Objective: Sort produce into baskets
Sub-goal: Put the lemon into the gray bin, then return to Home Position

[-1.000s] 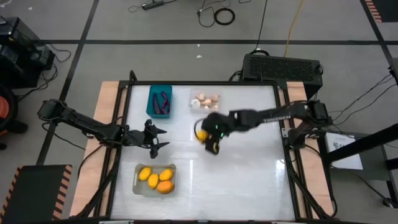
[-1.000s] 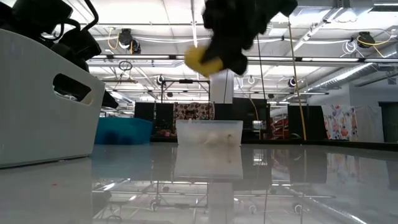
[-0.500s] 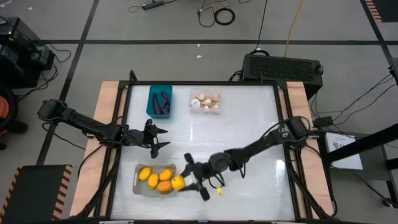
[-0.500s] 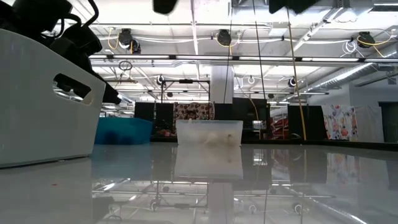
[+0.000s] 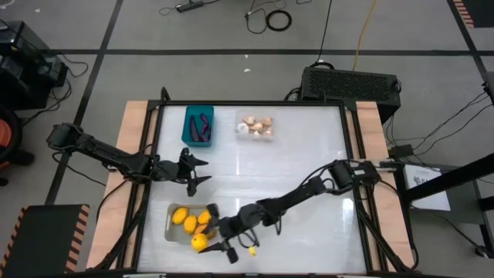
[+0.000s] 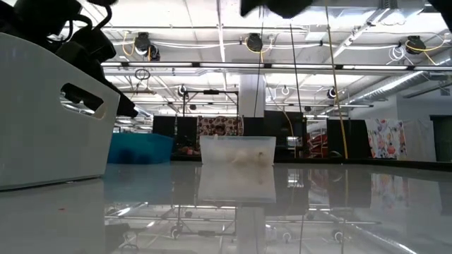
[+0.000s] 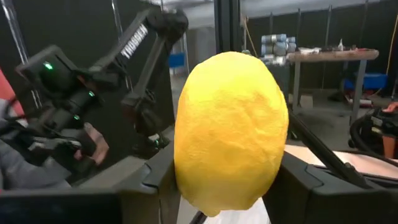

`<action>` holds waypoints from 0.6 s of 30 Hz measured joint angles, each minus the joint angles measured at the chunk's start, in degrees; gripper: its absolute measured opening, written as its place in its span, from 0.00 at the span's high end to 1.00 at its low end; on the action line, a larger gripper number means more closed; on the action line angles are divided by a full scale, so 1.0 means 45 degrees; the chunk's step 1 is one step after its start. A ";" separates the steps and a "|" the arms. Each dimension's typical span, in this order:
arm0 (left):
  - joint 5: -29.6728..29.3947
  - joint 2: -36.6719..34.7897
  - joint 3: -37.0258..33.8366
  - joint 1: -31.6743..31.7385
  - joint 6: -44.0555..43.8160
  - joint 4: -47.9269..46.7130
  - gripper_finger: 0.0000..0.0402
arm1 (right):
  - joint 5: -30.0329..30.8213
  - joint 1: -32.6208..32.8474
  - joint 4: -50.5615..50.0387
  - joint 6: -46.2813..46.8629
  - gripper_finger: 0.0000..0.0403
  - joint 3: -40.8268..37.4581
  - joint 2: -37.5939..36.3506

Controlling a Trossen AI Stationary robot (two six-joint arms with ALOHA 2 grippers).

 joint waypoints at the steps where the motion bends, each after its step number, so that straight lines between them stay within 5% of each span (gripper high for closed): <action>1: 0.0000 0.0003 0.0000 0.0000 0.0005 0.0000 0.30 | 0.0009 0.0000 -0.0621 -0.0170 0.58 0.0442 0.0100; 6: 0.0000 0.0002 0.0000 -0.0004 0.0015 -0.0039 0.30 | 0.0512 -0.0044 -0.3448 -0.0836 0.51 0.2217 0.0409; 11: 0.0000 0.0000 0.0000 0.0000 0.0074 -0.0044 0.30 | 0.2909 -0.0361 -0.5142 -0.0949 0.41 0.2876 0.0393; 18: 0.0000 0.0003 0.0000 0.0000 0.0111 -0.0049 0.30 | 0.3215 -0.0833 -0.6291 0.0679 0.32 0.2916 0.0366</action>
